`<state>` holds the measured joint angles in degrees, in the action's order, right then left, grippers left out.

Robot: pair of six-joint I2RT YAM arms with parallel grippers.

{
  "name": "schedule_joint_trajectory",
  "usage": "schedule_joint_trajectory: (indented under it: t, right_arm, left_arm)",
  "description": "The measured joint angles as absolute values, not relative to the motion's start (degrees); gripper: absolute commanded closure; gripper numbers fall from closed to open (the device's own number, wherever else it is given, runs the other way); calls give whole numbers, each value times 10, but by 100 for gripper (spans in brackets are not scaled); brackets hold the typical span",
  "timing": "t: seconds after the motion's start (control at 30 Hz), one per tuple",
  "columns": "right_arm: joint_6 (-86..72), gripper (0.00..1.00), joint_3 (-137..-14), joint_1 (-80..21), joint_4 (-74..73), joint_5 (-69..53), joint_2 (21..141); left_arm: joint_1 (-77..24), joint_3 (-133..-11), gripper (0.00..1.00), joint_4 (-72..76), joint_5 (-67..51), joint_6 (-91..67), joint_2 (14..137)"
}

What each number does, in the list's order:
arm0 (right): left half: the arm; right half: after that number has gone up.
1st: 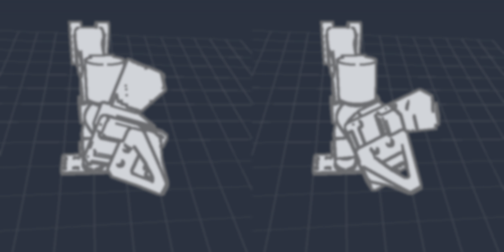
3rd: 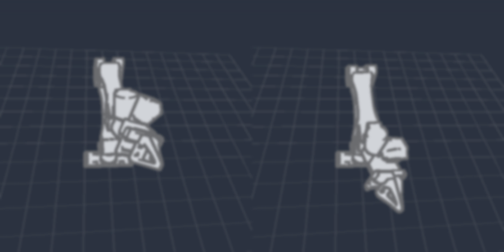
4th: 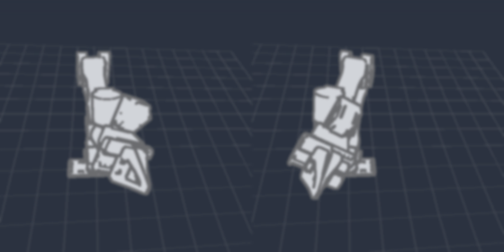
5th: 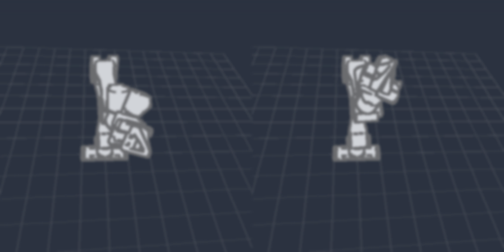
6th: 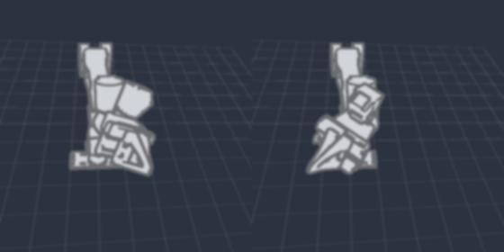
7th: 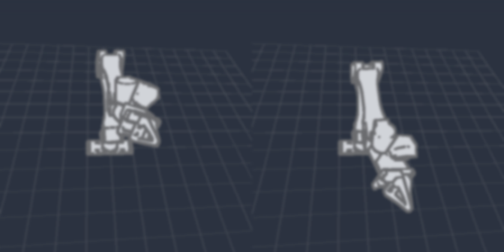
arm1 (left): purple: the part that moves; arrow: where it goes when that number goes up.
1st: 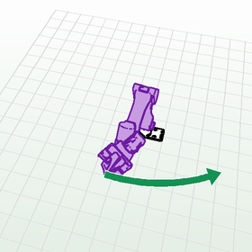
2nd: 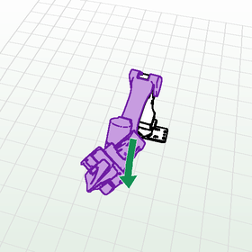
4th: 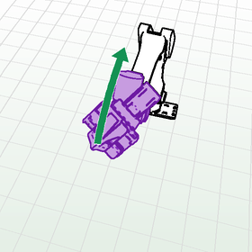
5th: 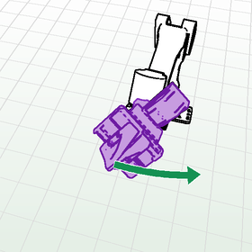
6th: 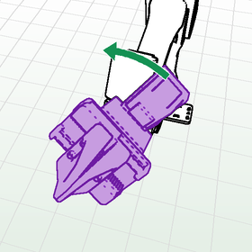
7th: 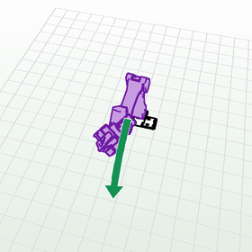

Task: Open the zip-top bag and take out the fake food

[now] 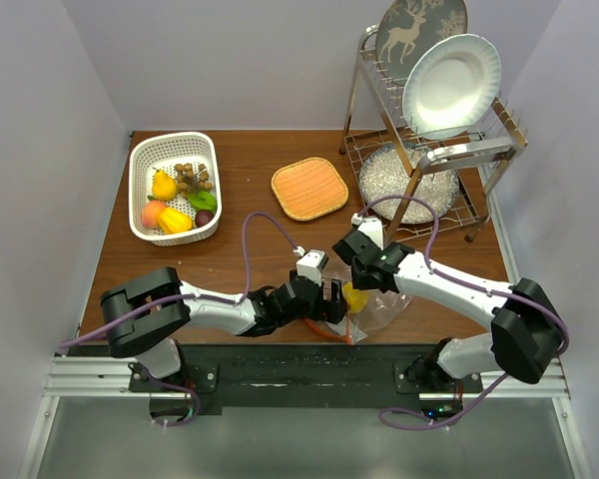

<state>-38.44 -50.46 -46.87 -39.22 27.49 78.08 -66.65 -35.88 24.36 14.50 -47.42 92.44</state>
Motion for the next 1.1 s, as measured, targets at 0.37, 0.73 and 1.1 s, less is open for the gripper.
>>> schedule_joint_trajectory:
  t: [0.37, 0.73, 1.1]
  right_arm:
    - [-393, 89, -473, -468, -330, 254, 784]
    - [-406, 94, -447, -488, -283, 199, 816]
    - [-406, 100, -447, -491, -273, 202, 826]
  left_arm:
    - [-680, -385, 4, 228, 142, -467, 950]
    - [-706, -428, 4, 169, 197, -417, 973]
    - [-714, -444, 46, 138, 228, -413, 981]
